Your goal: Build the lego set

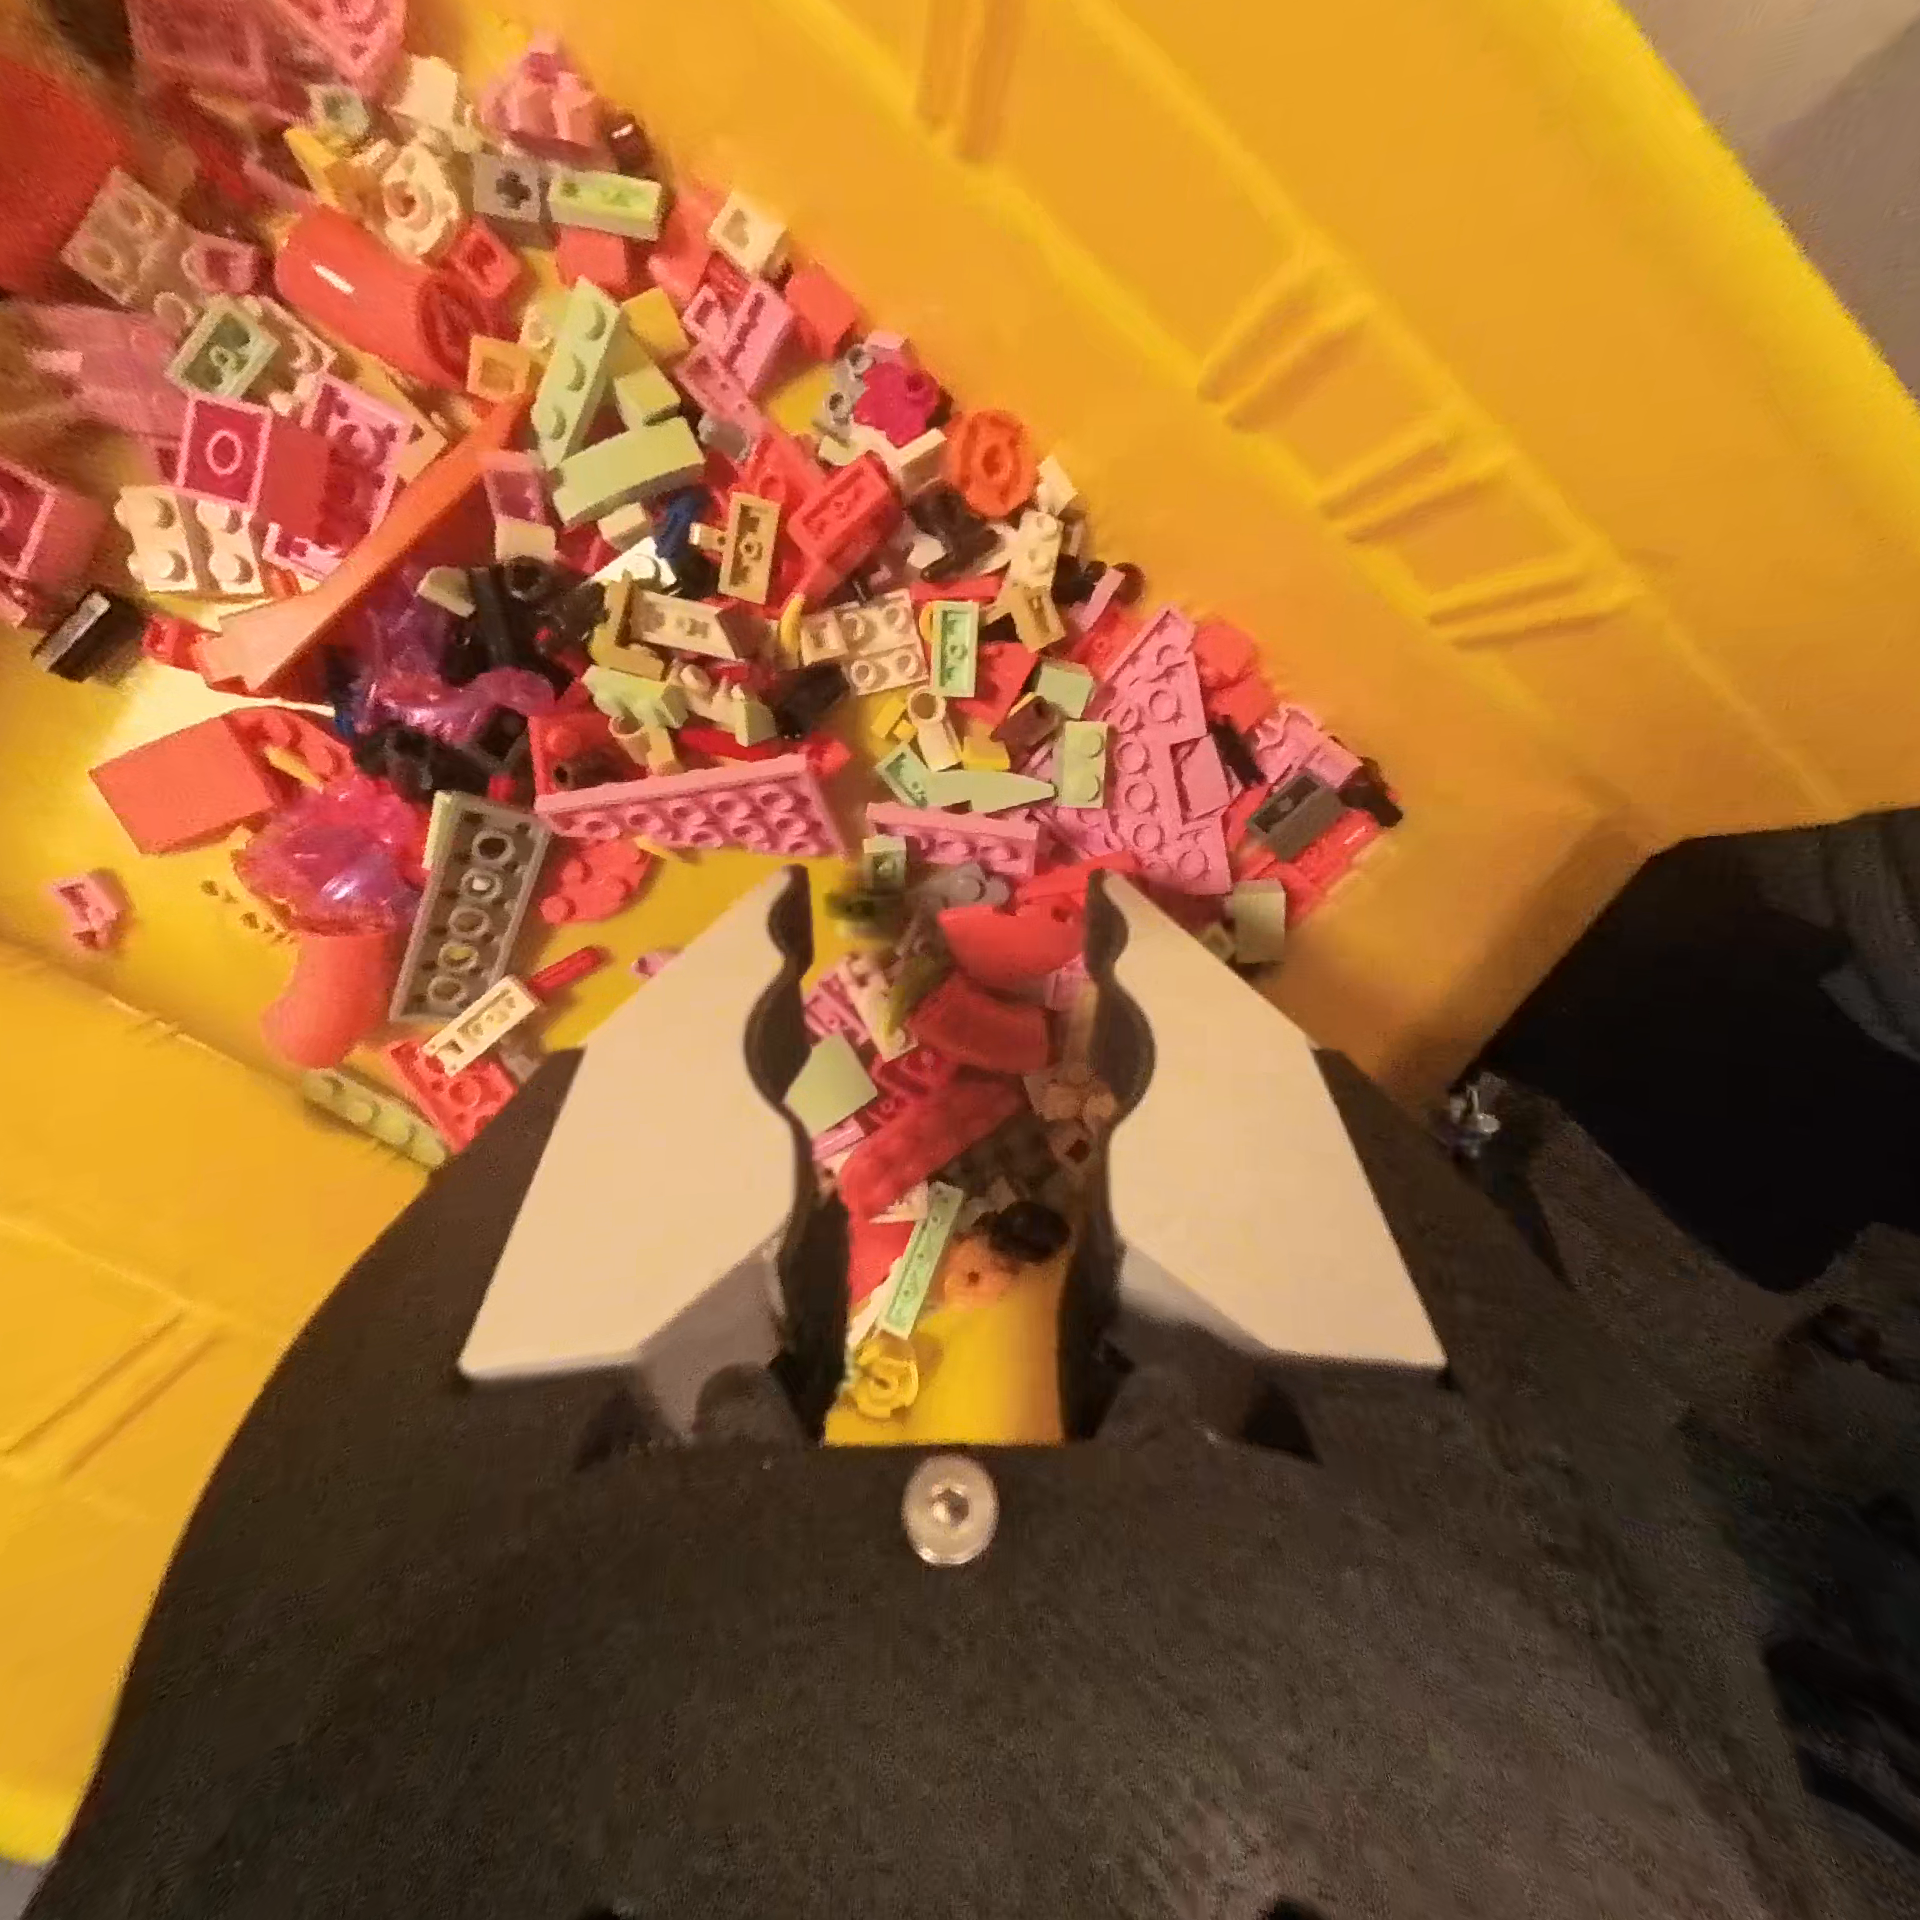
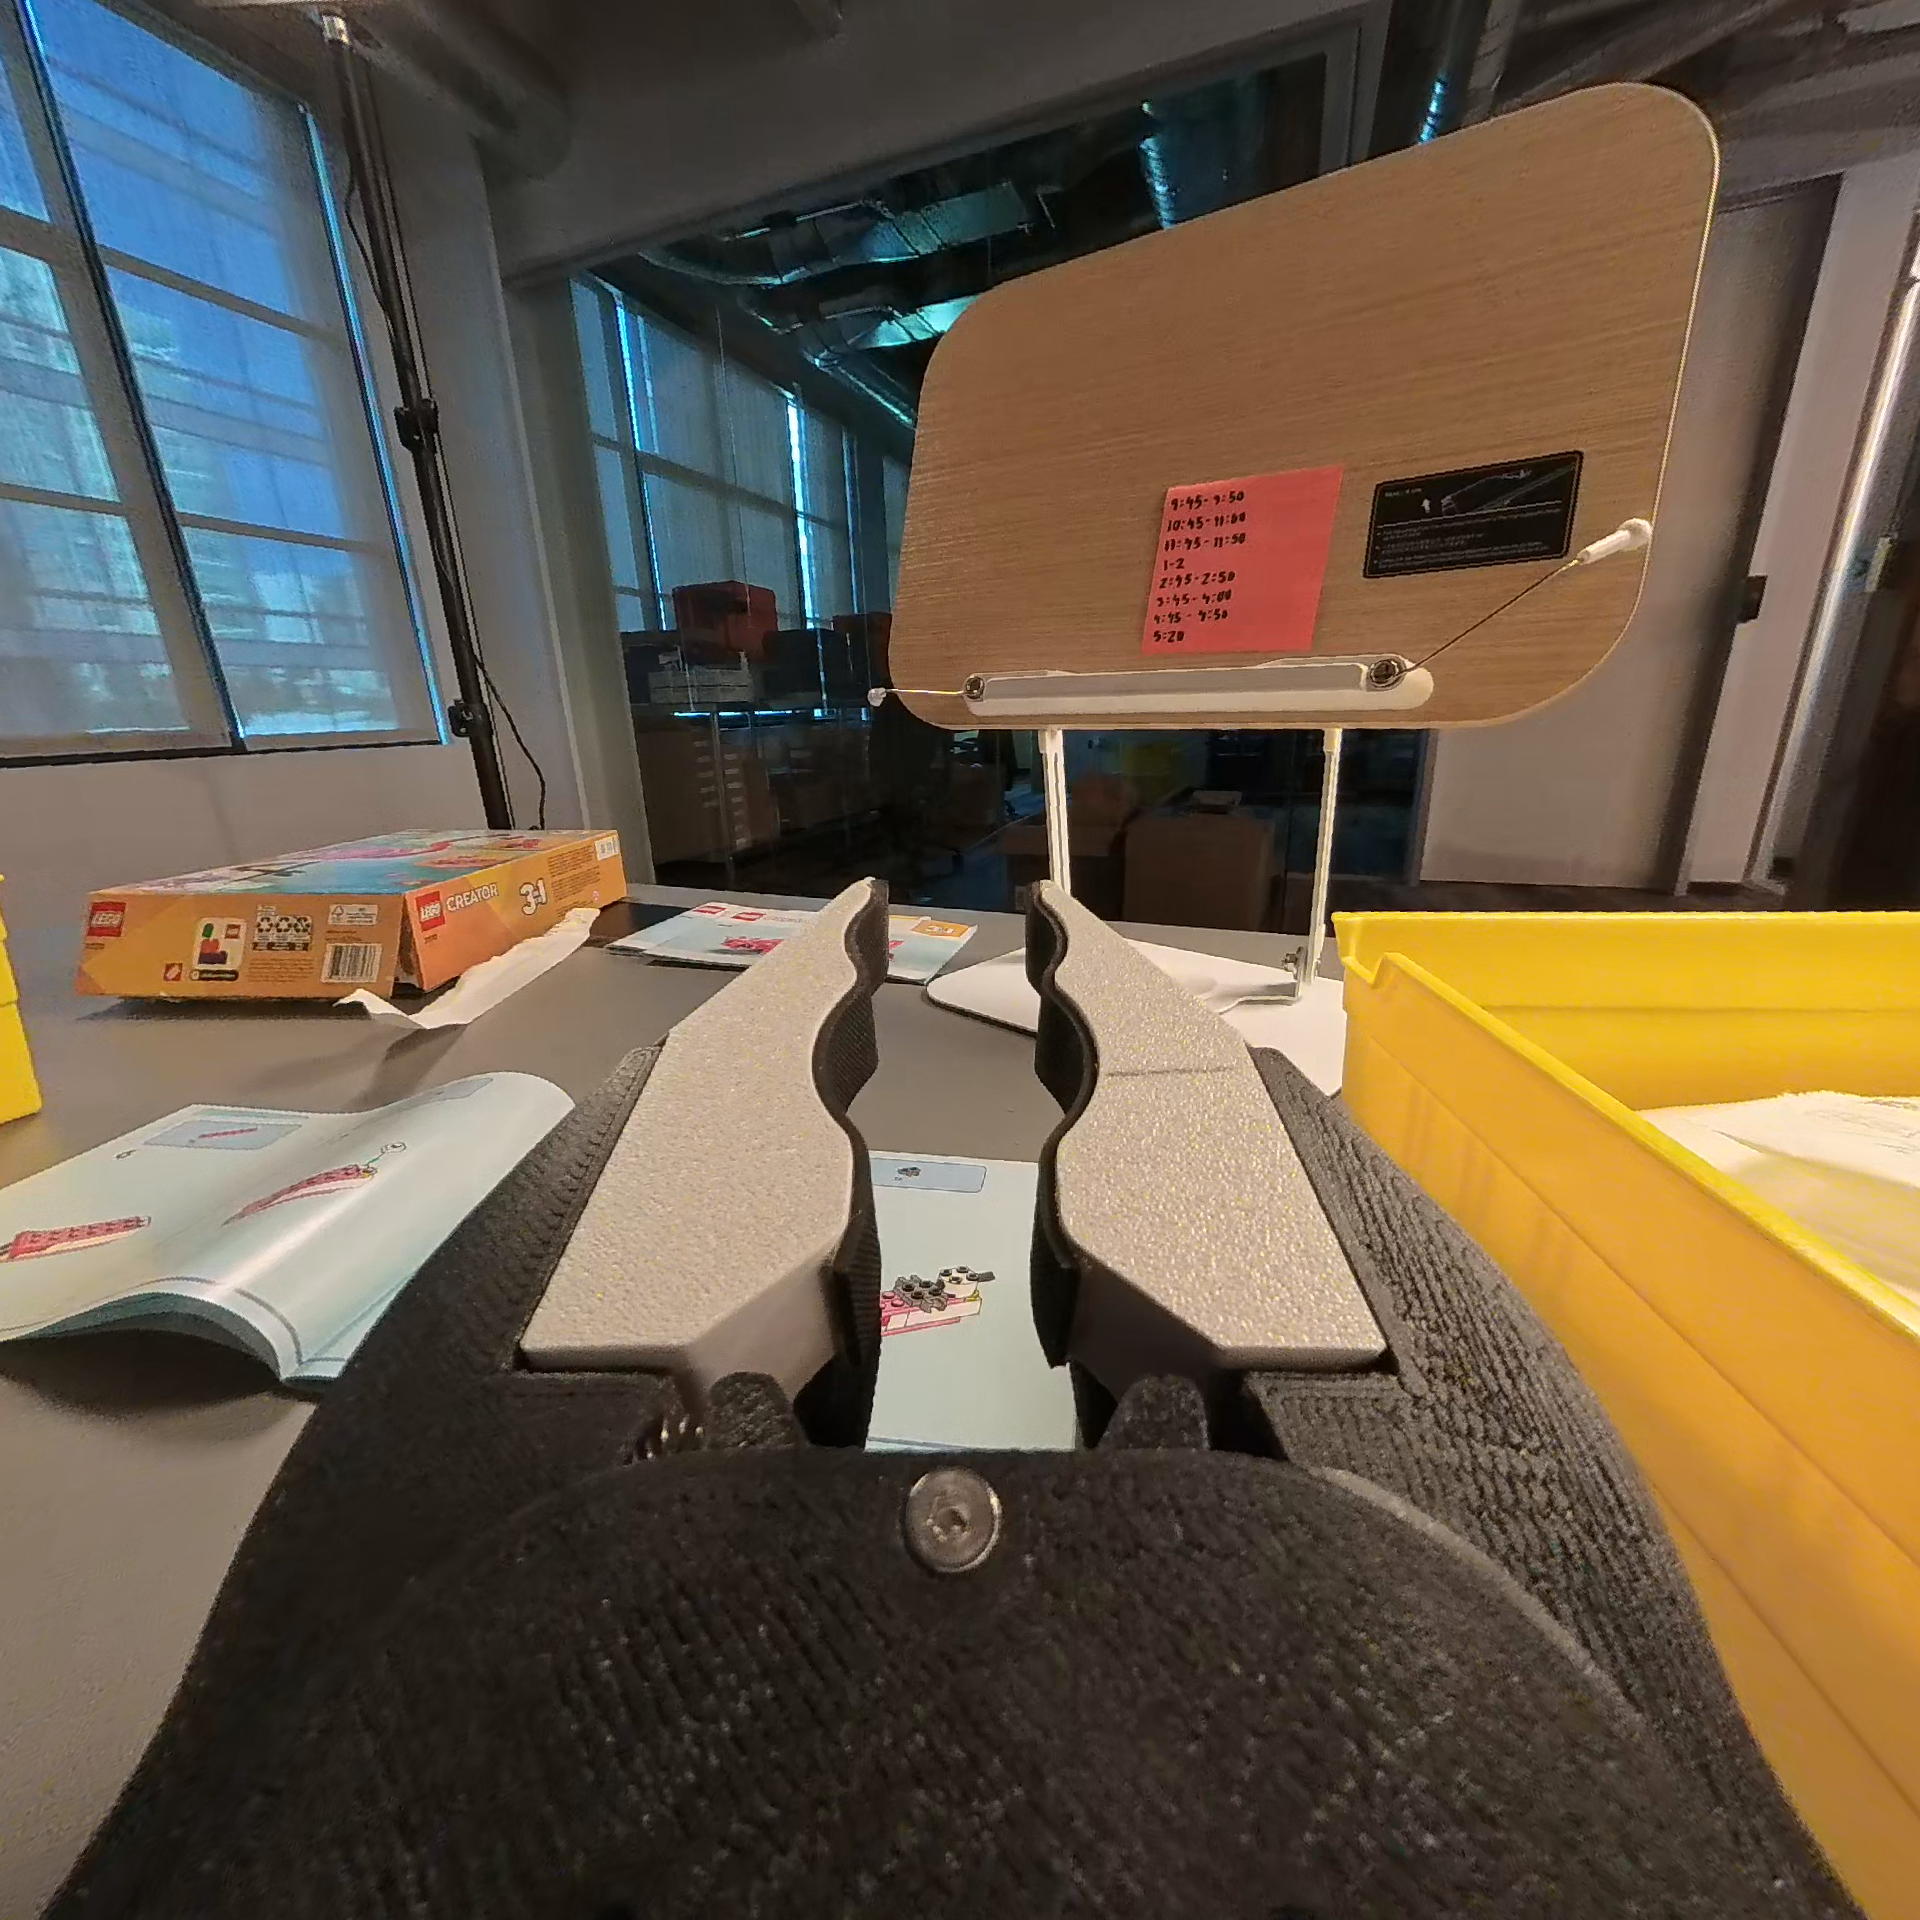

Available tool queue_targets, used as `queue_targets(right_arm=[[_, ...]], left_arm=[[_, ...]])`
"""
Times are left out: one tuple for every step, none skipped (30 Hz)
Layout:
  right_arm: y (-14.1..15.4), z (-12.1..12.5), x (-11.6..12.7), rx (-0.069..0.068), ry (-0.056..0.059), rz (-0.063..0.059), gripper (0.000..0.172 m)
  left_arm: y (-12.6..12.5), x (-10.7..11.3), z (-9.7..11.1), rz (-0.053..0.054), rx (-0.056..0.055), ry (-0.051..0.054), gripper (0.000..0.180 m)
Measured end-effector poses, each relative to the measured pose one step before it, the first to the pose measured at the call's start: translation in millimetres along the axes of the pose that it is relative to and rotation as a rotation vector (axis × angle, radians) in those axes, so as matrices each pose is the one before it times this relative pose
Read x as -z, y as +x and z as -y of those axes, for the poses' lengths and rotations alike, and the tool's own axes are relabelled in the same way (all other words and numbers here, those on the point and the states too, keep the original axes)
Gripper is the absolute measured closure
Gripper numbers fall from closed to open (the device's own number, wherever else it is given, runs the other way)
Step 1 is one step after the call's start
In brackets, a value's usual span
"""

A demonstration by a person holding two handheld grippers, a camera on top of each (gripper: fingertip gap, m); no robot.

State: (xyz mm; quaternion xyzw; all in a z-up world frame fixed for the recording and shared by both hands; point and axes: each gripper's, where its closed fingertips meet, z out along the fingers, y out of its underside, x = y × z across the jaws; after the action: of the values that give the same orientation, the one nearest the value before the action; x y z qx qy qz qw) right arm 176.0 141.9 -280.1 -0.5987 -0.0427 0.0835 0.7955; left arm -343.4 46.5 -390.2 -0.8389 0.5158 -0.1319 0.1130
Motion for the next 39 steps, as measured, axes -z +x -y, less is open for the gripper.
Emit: queue_targets(right_arm=[[-0.12, -0.02, 0.01, -0.0005, -0.0001, 0.0006, 0.147], [0.02, -0.06, -0.06, -0.0003, -0.0003, 0.0005, 0.147], [-0.06, -0.02, 0.01, -0.0002, -0.0002, 0.0003, 0.147], [-0.05, -0.02, 0.01, -0.0004, -0.0002, 0.0002, 0.147], [0.08, 0.01, 0.02, -0.0004, 0.0000, -0.0001, 0.147], [0.00, -0.01, 0.00, -0.0004, 0.0000, -0.0002, 0.147], [0.09, 0.02, 0.01, -0.0004, 0.0001, -0.0001, 0.147], [-0.03, 0.01, -0.01, -0.0004, 0.0001, 0.0000, 0.147], [0.04, -0.04, -0.07, -0.0005, -0.0001, 0.0003, 0.147], [0.00, -0.05, 0.03, -0.0008, 0.0002, 0.0004, 0.147], [-0.01, 0.12, 0.07, -0.0010, 0.0006, 0.0001, 0.147], [0.01, -0.07, 0.06, -0.0013, 0.0001, 0.0007, 0.147], [-0.24, -0.07, -0.16, -0.0021, -0.0002, 0.0016, 0.147], [-0.28, -0.11, -0.12, -0.0027, -0.0005, 0.0023, 0.147], [-0.05, -0.12, -0.03, -0.0007, -0.0007, 0.0008, 0.147], [0.14, 0.01, -0.09, -0.0004, 0.0002, -0.0004, 0.147], [0.09, 0.04, 0.00, -0.0004, 0.0002, -0.0002, 0.147], [0.07, 0.00, 0.02, -0.0006, -0.0001, -0.0001, 0.147], [0.04, 0.01, 0.02, -0.0006, 0.0000, 0.0002, 0.147], [0.08, -0.04, 0.02, -0.0005, 0.0003, -0.0001, 0.147], [0.08, 0.03, 0.00, -0.0007, 0.0002, -0.0002, 0.147], [0.10, 0.03, 0.01, -0.0007, 0.0002, -0.0003, 0.147], [0.10, 0.05, 0.00, -0.0006, 0.0003, -0.0003, 0.147], [0.06, -0.01, -0.08, -0.0005, 0.0000, 0.0002, 0.147], [0.04, -0.01, 0.03, -0.0004, -0.0001, 0.0002, 0.147], [-0.04, -0.05, -0.08, -0.0003, -0.0002, 0.0003, 0.147], [0.05, -0.01, 0.03, -0.0002, -0.0001, 0.0002, 0.147], [0.00, 0.01, -0.01, -0.0004, 0.0001, -0.0002, 0.147], [0.08, -0.01, -0.08, -0.0006, 0.0000, -0.0001, 0.147], [0.06, 0.01, 0.02, -0.0004, 0.0000, 0.0001, 0.147], [0.08, 0.02, 0.01, -0.0001, 0.0001, 0.0000, 0.147], [-0.05, -0.02, 0.01, -0.0002, -0.0001, 0.0003, 0.147], [-0.04, -0.03, -0.09, -0.0004, 0.0000, 0.0002, 0.147], [-0.02, 0.03, 0.01, -0.0007, 0.0001, 0.0005, 0.147], [-0.05, 0.01, 0.04, -0.0016, -0.0001, 0.0010, 0.147], [-0.21, -0.17, -0.13, -0.0022, -0.0002, 0.0014, 0.147], [-0.04, 0.00, -0.04, -0.0014, -0.0006, 0.0011, 0.147], [0.00, -0.09, -0.06, -0.0012, 0.0001, 0.0003, 0.147], [-0.11, 0.10, -0.03, -0.0014, 0.0006, 0.0008, 0.147]], left_arm=[[1.71, -2.13, -0.73, -0.0142, 0.0023, -0.0049, 0.128], [-0.08, -2.50, -1.41, -0.0040, 0.0003, -0.0100, 0.127], [-2.75, -1.86, -0.49, 0.0134, -0.0012, -0.0038, 0.123], [-3.64, -0.27, 2.83, 0.0166, 0.0114, 0.0147, 0.125], [-10.03, 1.47, 3.82, 0.0542, 0.0228, 0.0209, 0.132], [-18.13, 2.39, 2.15, 0.1053, 0.0229, 0.0111, 0.148], [-17.49, 1.64, 0.20, 0.1040, 0.0081, 0.0013, 0.153], [-6.84, 0.68, 1.95, 0.0380, 0.0015, 0.0111, 0.156], [2.86, 1.23, 4.48, -0.0222, 0.0026, 0.0266, 0.154], [7.23, 1.88, 5.12, -0.0481, -0.0001, 0.0289, 0.150], [8.00, 2.28, 2.97, -0.0513, -0.0046, 0.0165, 0.146], [7.25, 2.22, 0.64, -0.0461, -0.0057, 0.0028, 0.143], [5.82, 1.68, -0.51, -0.0356, -0.0080, -0.0024, 0.140], [6.73, 0.82, -1.75, -0.0401, -0.0094, -0.0090, 0.135], [6.26, -0.31, -2.85, -0.0373, -0.0062, -0.0179, 0.130], [2.01, -1.13, -4.15, -0.0097, -0.0033, -0.0270, 0.123], [-2.48, -1.30, -5.55, 0.0171, -0.0034, -0.0341, 0.119], [-6.98, -0.57, -5.04, 0.0436, -0.0026, -0.0278, 0.116], [-10.71, 0.64, -4.08, 0.0610, 0.0109, -0.0182, 0.117], [-13.27, 2.46, -1.02, 0.0676, 0.0410, 0.0015, 0.124], [-9.90, 3.59, 2.45, 0.0350, 0.0577, 0.0240, 0.127], [-4.59, 4.48, 3.52, -0.0070, 0.0717, 0.0306, 0.128], [-5.19, 4.30, 3.65, -0.0110, 0.0823, 0.0287, 0.129], [-9.12, 3.30, 1.34, 0.0169, 0.0637, 0.0126, 0.132], [-7.80, 1.93, -1.41, 0.0200, 0.0331, -0.0092, 0.141], [-2.58, 0.94, -0.09, 0.0063, 0.0190, -0.0094, 0.148], [-2.37, 0.06, -2.26, 0.0203, 0.0029, -0.0291, 0.153], [-4.07, -0.71, -5.66, 0.0407, -0.0205, -0.0509, 0.162], [-4.13, -1.42, -7.10, 0.0458, -0.0272, -0.0592, 0.173], [-0.90, -2.09, -8.69, 0.0255, -0.0252, -0.0689, 0.180], [1.59, -2.59, -8.58, 0.0105, -0.0212, -0.0669, 0.180], [3.32, -2.84, -7.12, -0.0018, -0.0138, -0.0583, 0.180], [4.73, -2.77, -5.10, -0.0136, -0.0095, -0.0433, 0.180], [4.06, -1.65, -2.78, -0.0140, -0.0041, -0.0266, 0.180], [1.33, 1.54, 1.55, -0.0035, -0.0039, 0.0050, 0.180], [6.08, 0.81, 1.63, -0.0389, -0.0020, 0.0074, 0.180], [8.73, 0.01, 3.85, -0.0581, -0.0080, 0.0194, 0.180], [10.59, -0.63, 6.54, -0.0678, -0.0198, 0.0351, 0.180], [11.30, -0.72, 7.74, -0.0704, -0.0307, 0.0400, 0.180]])
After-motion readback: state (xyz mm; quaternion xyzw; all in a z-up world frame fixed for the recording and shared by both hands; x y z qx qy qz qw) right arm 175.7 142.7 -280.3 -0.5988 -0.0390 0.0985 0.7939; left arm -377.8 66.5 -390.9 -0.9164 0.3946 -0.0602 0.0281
